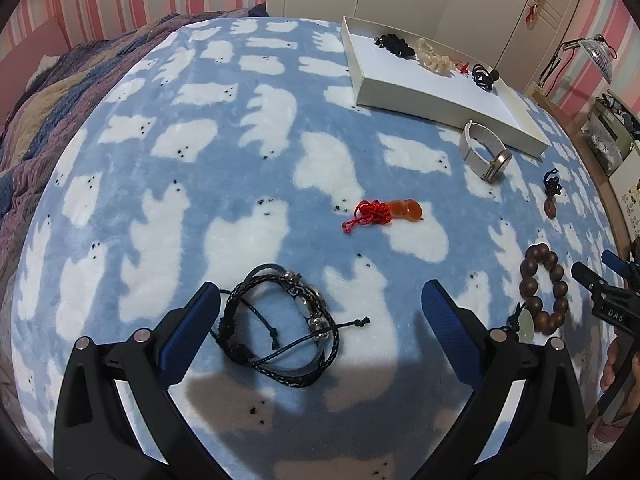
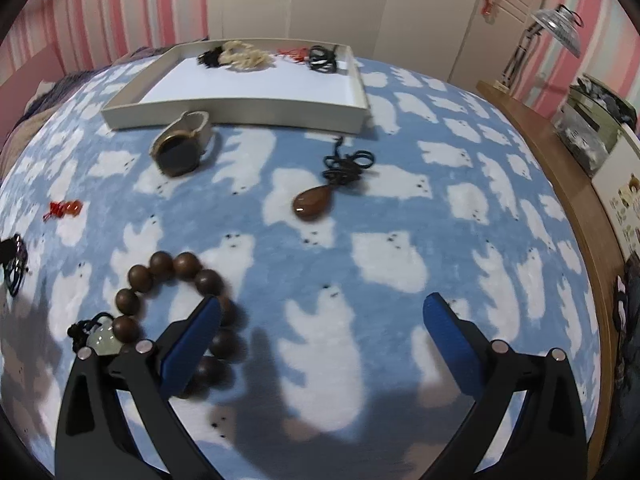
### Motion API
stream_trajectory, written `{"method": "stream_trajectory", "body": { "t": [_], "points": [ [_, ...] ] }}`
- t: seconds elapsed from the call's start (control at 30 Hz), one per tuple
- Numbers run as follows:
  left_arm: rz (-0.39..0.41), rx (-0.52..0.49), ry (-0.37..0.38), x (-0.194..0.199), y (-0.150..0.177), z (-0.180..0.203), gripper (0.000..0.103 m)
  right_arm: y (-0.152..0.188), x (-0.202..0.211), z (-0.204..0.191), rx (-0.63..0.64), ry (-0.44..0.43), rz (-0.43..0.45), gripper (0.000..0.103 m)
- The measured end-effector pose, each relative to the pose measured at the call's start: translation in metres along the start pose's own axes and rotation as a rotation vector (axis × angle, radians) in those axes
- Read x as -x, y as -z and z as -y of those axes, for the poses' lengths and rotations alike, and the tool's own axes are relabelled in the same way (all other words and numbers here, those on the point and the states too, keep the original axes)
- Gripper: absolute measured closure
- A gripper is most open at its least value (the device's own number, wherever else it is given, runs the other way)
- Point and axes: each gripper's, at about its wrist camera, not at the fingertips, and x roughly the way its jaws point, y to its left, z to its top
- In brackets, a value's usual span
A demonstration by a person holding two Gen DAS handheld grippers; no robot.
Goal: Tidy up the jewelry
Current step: 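Grasp the red-knotted orange gourd pendant with the left tool while the right tool grasps the brown bead bracelet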
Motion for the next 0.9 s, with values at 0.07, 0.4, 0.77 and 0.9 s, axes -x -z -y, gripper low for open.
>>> {"method": "stream_trajectory", "body": {
  "t": [0.07, 0.4, 0.77, 0.9],
  "points": [
    [0.004, -0.011, -0.002, -0.002, -0.004, 0.003, 0.005, -0.002, 0.0, -0.006, 0.027, 0.003, -0.005, 0.002],
    [-0.027, -0.089, 0.016, -0.021, -0.021, 0.019, 0.015, -0.006, -0.019, -0.024, 0.131, 0.03, -0.081, 0.003],
    [-0.088, -0.19, -0.012, -0.038, -0.037, 0.028, 0.025, -0.015, -0.031, -0.029, 0.195, -0.07, -0.217, 0.025],
    [-0.108, -0.26, -0.025, -0.045, -0.043, 0.036, 0.034, -0.02, -0.035, -0.033, 0.227, -0.09, -0.263, 0.033]
  ]
}}
